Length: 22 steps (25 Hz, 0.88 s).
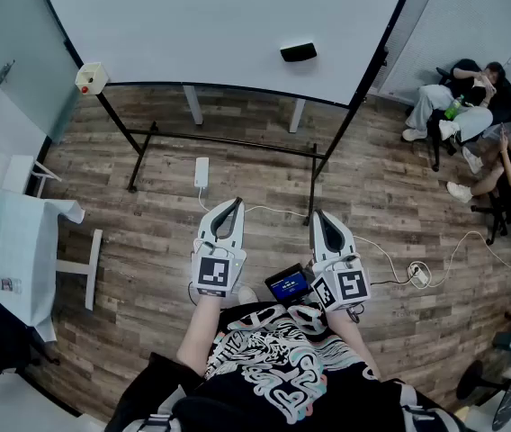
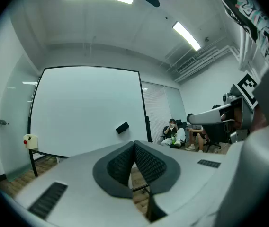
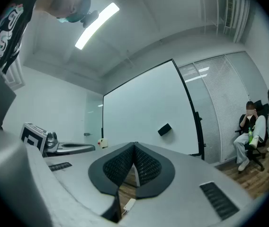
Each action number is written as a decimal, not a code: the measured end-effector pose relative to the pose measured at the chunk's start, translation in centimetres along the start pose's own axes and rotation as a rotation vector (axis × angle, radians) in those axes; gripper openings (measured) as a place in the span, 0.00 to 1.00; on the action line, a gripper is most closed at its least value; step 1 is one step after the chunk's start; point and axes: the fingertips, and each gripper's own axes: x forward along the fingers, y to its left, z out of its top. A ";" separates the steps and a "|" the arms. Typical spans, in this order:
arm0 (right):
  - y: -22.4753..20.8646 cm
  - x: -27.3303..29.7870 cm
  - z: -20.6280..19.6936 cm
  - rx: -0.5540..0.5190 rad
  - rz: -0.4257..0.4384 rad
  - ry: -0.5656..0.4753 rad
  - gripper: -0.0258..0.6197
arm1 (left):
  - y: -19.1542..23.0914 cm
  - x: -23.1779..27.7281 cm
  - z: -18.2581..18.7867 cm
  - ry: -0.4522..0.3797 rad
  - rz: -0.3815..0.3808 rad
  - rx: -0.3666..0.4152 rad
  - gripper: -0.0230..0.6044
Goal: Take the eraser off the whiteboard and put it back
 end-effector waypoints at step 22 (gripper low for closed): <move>-0.8 0.5 -1.3 0.016 -0.069 0.019 0.06 | 1.8 1.2 0.5 0.005 -0.044 0.053 0.06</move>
